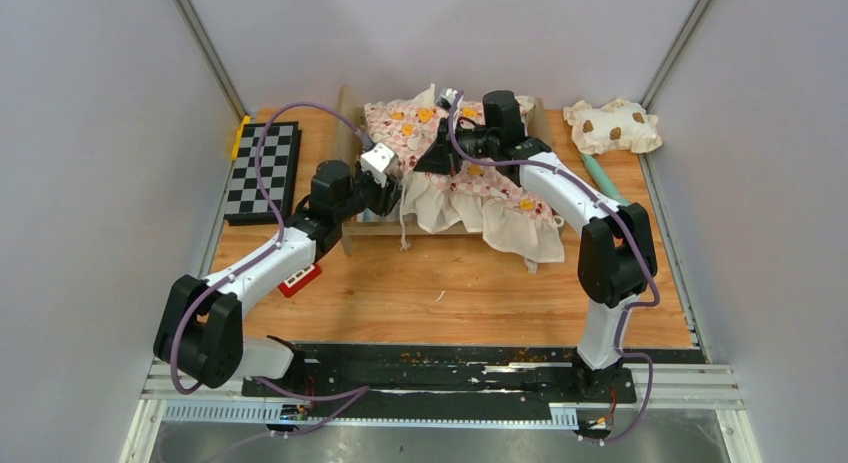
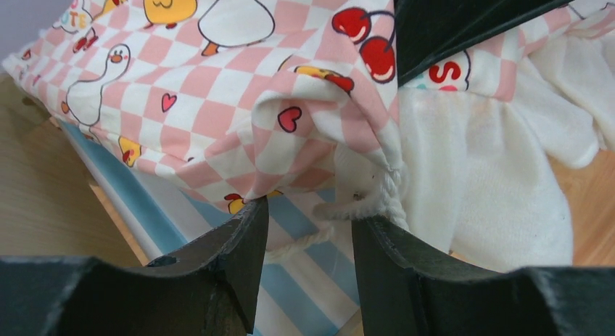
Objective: Set up the pet bed
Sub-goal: Cross the ropes on the bed frame.
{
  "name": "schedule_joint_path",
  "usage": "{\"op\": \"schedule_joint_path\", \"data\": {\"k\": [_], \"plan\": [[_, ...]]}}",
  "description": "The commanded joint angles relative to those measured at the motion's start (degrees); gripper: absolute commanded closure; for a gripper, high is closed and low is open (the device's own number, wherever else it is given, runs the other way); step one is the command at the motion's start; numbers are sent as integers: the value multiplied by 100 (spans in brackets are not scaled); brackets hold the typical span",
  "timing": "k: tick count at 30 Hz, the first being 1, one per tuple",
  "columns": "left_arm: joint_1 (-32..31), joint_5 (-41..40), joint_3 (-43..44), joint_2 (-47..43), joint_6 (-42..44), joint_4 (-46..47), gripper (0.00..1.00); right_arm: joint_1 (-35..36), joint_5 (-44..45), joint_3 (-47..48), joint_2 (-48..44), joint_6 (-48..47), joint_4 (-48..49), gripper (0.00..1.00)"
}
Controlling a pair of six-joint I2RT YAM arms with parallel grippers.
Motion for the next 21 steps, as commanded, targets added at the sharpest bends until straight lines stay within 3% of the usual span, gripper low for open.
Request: {"op": "schedule_joint_path", "data": {"k": [1, 4, 7, 8, 16, 21], "plan": [[-24, 154, -153, 22, -109, 1128, 47, -39, -200, 243, 54, -21, 139, 95], [-24, 358, -202, 23, -254, 1340, 60, -38, -197, 232, 58, -26, 132, 95], [-24, 249, 1, -15, -169, 782, 78, -38, -190, 227, 39, -57, 107, 96], [-24, 136, 75, -57, -109, 537, 80, -34, -175, 218, 32, -76, 102, 96], [-24, -1125, 284, -816, 119, -680, 77, -35, -46, 194, 33, -138, 67, 96], [-24, -1573, 372, -1141, 276, -906, 74, -40, -71, 159, 32, -81, 129, 96]]}}
